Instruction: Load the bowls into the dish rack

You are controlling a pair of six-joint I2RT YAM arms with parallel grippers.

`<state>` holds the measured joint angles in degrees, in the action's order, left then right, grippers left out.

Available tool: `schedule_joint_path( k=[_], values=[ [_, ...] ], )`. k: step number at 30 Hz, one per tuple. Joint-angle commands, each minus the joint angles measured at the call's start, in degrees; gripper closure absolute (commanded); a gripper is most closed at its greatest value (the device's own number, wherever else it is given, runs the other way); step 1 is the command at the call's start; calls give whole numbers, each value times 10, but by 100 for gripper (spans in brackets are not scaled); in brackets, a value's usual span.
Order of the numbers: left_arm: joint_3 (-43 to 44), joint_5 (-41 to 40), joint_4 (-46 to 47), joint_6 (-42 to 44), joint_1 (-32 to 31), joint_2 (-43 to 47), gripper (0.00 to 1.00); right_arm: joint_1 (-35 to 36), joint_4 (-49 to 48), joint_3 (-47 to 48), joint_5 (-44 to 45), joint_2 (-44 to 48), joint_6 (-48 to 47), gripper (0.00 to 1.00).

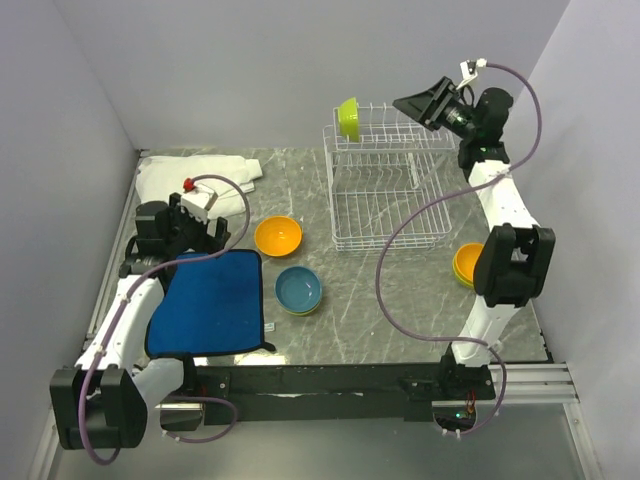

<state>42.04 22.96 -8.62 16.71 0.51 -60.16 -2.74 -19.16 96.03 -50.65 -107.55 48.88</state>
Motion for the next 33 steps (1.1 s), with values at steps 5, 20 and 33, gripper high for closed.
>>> schedule_joint_path(
  k=[5,20,33],
  values=[
    [-17,-11,30,-43,-2,78,3,41,182,-37,-16,109,-273,33],
    [34,-171,-126,-149,91,130,3,438,478,-63,335,128,-749,41],
    [40,-271,-195,-222,111,211,3,556,504,112,534,-90,-668,44]
  ],
)
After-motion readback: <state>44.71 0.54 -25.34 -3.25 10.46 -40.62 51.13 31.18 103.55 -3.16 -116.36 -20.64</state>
